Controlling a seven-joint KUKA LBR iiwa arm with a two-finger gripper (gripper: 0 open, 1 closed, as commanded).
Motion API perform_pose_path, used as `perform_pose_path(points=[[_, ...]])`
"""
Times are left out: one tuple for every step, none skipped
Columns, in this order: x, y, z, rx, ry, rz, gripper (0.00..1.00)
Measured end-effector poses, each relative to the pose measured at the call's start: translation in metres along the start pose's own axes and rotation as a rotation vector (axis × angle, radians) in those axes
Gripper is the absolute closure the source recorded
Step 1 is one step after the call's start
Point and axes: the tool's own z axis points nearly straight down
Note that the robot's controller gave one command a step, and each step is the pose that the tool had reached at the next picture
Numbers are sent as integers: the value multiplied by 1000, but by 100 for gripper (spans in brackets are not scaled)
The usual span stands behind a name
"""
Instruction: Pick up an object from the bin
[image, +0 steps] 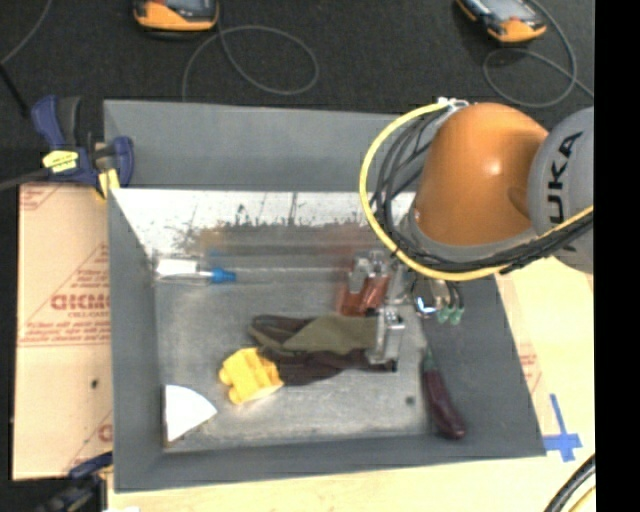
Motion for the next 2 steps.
perform_pose_path(points=[[-1,0,-4,0,-8,0,0],[-1,2,26,-1,-13,77,0]])
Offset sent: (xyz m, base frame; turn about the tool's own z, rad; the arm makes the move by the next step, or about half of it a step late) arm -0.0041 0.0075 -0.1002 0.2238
